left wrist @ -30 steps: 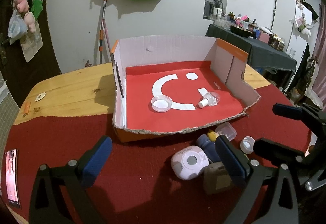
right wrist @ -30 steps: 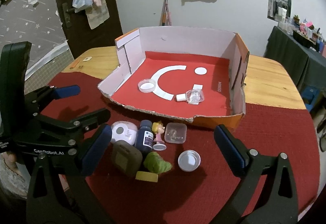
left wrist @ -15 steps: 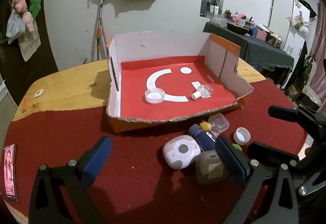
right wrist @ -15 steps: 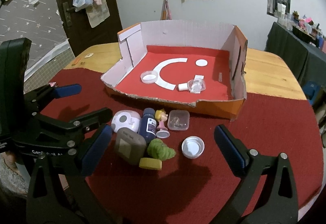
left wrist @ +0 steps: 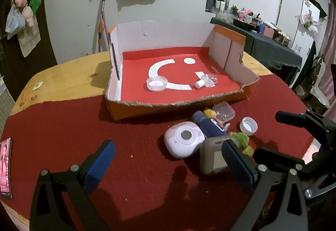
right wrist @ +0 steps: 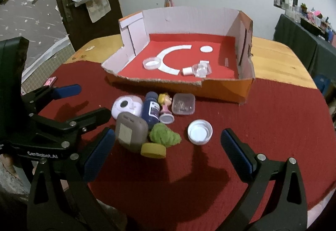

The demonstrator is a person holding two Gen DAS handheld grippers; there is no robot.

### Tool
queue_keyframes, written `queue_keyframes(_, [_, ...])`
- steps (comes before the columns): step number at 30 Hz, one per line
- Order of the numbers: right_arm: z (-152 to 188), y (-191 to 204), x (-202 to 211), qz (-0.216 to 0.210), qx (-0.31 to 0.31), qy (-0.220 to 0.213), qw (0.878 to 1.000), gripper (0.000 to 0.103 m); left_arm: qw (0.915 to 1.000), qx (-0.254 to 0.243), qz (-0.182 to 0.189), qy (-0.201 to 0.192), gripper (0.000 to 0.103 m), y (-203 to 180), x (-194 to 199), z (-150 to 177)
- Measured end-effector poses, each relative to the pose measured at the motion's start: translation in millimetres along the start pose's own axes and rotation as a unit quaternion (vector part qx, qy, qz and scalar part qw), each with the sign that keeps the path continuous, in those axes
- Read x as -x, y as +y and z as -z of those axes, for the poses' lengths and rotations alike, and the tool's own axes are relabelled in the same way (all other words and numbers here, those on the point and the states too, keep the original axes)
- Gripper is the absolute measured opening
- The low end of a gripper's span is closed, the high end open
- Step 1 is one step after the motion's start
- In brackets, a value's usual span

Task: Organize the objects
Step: 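Withdraw both open tools from the box back toward the item pile, then grasp the grey square case with the left tool while the right tool grasps a white bottle cap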

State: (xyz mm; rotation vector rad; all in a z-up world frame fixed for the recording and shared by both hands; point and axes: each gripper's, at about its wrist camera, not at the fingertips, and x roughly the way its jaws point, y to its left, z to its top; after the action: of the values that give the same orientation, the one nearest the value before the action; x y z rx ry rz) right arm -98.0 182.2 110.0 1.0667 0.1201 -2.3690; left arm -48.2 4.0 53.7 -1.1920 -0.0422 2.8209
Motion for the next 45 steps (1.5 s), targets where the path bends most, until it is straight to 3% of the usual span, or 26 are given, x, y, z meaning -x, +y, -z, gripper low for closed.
queue_keyframes(13, [18.7,-17.0,-2.5,0.016,-0.018,0.017,1.000,0.102,0.9996,-0.006,0.018,0.020,0.103,-10.5,-6.0,18.8])
queue_keyframes(23, [15.0,-43.1,-7.1,0.068,-0.028,0.017,0.997,0.101,0.9990,-0.013,0.025,0.036,0.103,-26.7,-21.1,21.8])
queue_keyframes(27, [12.5,-42.6,-17.6,0.082,-0.006,0.026,0.996,0.087,0.9989,-0.011,0.017,0.042,0.102,-30.2,-29.5,22.3])
queue_keyframes(30, [12.4,-42.2,-26.5,0.092,0.006,0.032,0.995,0.086,0.9988,-0.001,0.019,0.044,0.102,-30.4,-33.3,22.9])
queue_keyframes(35, [10.3,-43.5,-38.0,0.087,0.013,0.039,0.995,0.075,0.9989,0.007,0.014,0.044,0.102,-35.2,-36.2,25.4])
queue_keyframes(40, [6.5,-43.9,-43.7,0.078,0.010,0.037,0.996,0.062,0.9991,-0.006,0.017,0.040,0.091,-40.2,-35.1,29.1])
queue_keyframes(42, [5.4,-42.7,-43.8,0.074,0.010,0.034,0.997,0.052,0.9990,-0.008,0.027,0.036,0.077,-40.9,-33.1,28.0])
queue_keyframes(45, [4.8,-39.5,-44.2,0.067,0.013,0.032,0.997,0.041,0.9984,-0.008,0.044,0.035,0.066,-42.0,-31.0,26.2])
